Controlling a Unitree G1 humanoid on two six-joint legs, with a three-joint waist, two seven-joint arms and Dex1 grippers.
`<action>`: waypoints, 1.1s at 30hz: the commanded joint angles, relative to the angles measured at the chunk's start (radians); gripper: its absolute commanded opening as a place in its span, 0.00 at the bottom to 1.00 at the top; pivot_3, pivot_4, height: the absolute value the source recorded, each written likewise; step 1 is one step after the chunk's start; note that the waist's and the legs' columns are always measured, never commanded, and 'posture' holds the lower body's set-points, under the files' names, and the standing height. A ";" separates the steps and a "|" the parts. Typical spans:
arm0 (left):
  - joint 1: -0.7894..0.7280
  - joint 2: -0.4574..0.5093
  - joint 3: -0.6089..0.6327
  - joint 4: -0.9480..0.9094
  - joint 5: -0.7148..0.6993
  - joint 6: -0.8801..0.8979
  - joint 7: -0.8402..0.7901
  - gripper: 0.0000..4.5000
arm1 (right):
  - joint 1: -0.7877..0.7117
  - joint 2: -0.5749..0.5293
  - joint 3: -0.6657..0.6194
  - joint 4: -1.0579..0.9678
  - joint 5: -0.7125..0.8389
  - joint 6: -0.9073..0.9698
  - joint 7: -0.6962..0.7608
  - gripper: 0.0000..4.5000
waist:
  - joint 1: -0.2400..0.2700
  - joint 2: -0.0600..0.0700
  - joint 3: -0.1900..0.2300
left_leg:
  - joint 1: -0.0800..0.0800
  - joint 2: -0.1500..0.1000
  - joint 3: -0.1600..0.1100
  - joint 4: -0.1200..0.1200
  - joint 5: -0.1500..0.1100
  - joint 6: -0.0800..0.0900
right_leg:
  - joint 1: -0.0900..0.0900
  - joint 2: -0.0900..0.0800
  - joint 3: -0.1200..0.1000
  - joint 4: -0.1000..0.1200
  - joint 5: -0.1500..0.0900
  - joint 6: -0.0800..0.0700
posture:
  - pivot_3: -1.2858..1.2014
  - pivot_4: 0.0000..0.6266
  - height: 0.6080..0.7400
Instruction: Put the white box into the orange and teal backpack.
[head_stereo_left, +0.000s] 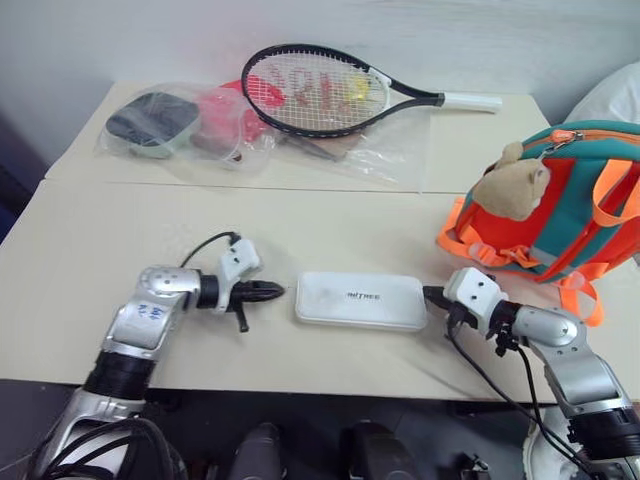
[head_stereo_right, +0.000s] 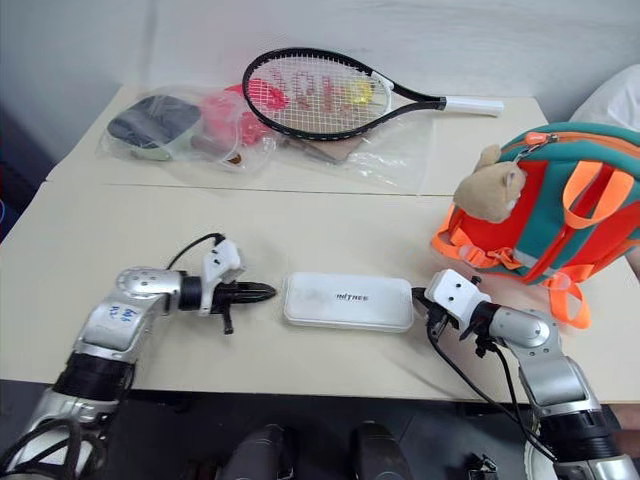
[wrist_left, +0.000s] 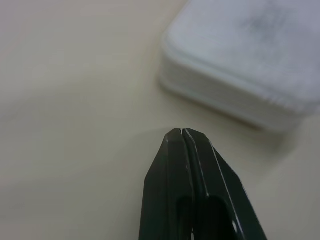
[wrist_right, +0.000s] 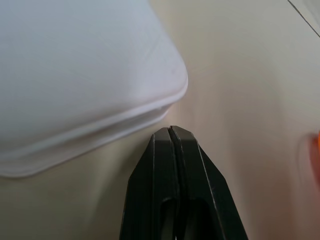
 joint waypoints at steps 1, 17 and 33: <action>0.017 0.053 0.122 -0.046 -0.161 0.333 -0.013 0.19 | 0.006 -0.033 -0.036 0.008 -0.001 -0.009 0.011 0.00 | 0.001 0.000 0.000 | 0.000 0.000 0.000 0.000 0.000 0.000 | 0.000 0.000 0.000 0.000 0.000 0.000 | 0.52 0.24 1.00; -0.505 -0.084 -0.037 0.742 -0.727 1.008 0.241 0.80 | -0.005 -0.034 -0.035 0.004 0.010 -0.022 0.044 0.00 | 0.001 0.000 0.000 | -0.001 -0.002 -0.002 0.001 0.000 0.000 | -0.001 -0.002 -0.001 0.001 0.000 0.000 | 0.52 0.24 1.00; -0.461 -0.205 0.039 0.699 -1.064 1.008 0.594 0.80 | 0.019 0.052 0.038 -0.100 0.014 -0.015 0.038 0.00 | 0.005 0.000 0.000 | 0.000 -0.002 -0.002 0.004 0.001 -0.001 | 0.000 -0.001 -0.001 0.003 0.000 0.000 | 0.52 0.24 1.00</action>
